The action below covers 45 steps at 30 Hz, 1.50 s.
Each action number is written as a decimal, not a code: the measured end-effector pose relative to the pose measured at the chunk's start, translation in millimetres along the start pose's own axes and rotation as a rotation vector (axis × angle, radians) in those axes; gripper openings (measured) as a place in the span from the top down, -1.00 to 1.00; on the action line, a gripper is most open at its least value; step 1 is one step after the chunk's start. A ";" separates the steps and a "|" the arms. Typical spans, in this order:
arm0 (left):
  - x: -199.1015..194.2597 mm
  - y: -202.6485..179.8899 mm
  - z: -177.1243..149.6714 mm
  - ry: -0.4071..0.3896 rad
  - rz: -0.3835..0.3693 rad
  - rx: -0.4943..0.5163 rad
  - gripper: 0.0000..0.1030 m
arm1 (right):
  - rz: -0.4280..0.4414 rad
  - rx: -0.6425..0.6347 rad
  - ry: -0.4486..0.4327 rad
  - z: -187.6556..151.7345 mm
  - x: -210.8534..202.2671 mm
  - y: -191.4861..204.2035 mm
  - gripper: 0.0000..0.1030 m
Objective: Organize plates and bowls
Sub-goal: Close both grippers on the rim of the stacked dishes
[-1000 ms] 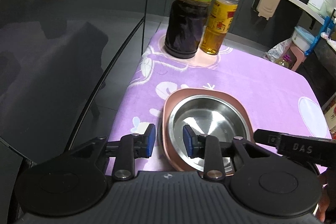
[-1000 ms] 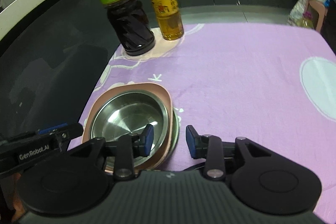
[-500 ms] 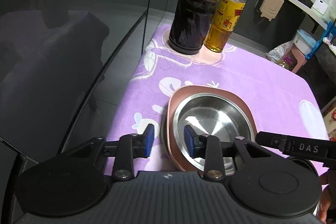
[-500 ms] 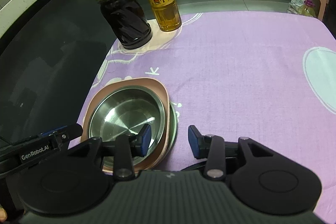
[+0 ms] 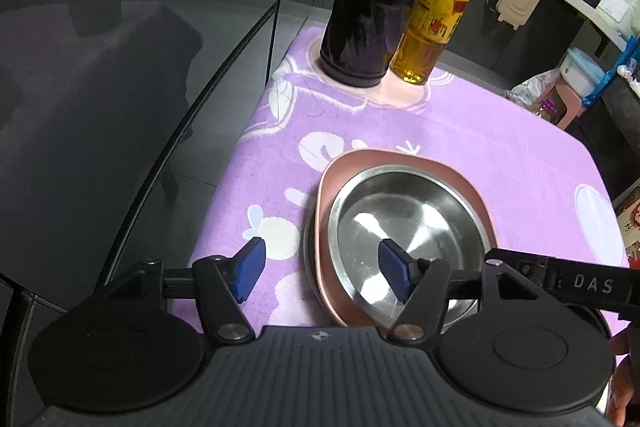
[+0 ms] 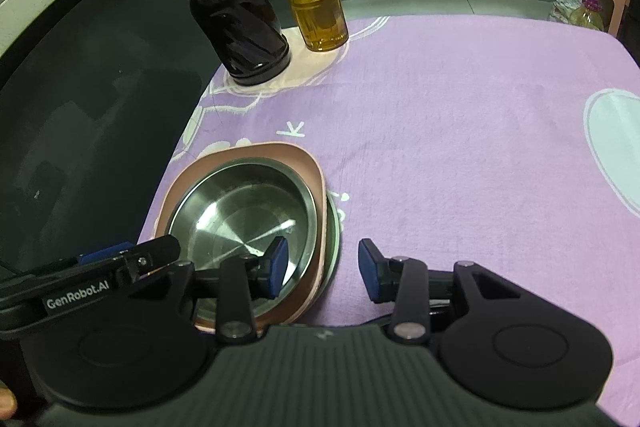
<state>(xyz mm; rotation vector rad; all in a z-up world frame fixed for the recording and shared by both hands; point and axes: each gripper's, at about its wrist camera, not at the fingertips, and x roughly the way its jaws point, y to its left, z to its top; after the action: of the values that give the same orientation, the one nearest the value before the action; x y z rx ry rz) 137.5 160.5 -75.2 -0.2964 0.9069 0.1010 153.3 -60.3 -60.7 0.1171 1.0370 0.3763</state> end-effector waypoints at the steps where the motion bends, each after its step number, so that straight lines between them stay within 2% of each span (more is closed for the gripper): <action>1: 2.8 1.1 -0.4 0.008 0.001 -0.005 -0.16 | 0.002 0.004 0.007 0.6 1.9 0.0 0.28; 10: 20.9 5.5 -4.4 0.063 -0.019 -0.041 -0.16 | 0.030 0.076 0.098 8.6 21.8 -10.2 0.27; 16: 24.2 1.1 -4.6 0.052 -0.016 -0.015 -0.14 | 0.050 0.090 0.127 13.8 32.2 -11.0 0.27; 17: 24.6 -0.3 -5.1 0.047 -0.019 -0.005 -0.11 | 0.057 0.088 0.120 14.4 32.9 -10.4 0.27; 18: 24.7 -1.7 -6.0 0.042 -0.025 0.006 0.12 | 0.064 0.083 0.118 14.9 33.7 -9.6 0.29; 19: 24.8 -3.3 -6.9 0.041 -0.041 0.019 0.26 | 0.070 0.072 0.118 15.3 34.4 -8.4 0.42; 20: 24.5 -5.3 -7.6 0.037 -0.026 0.028 0.29 | 0.050 0.054 0.113 15.5 34.6 -6.1 0.54; 21: 24.5 -6.7 -7.9 0.033 -0.010 0.035 0.34 | 0.036 0.033 0.101 15.7 34.1 -3.3 0.56; 25: 19.1 -8.3 -8.4 0.022 0.008 0.047 0.34 | 0.015 -0.004 0.072 13.1 28.5 2.2 0.56; 29: 4.2 -8.7 -4.4 -0.013 0.015 0.048 0.34 | 0.031 -0.015 0.045 12.7 16.6 5.0 0.56; 41: -43.3 -27.0 -6.5 -0.084 0.008 0.084 0.34 | 0.056 -0.044 -0.045 5.9 -35.8 8.9 0.55; 45: -56.5 -39.4 -14.0 -0.086 -0.022 0.099 0.34 | 0.061 -0.031 -0.068 -3.9 -56.1 -1.9 0.55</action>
<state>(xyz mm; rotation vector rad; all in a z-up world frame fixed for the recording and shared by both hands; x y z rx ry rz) 100.4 120.9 -30.5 -0.2077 0.8209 0.0482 125.0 -82.5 -17.4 0.1333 0.9613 0.4408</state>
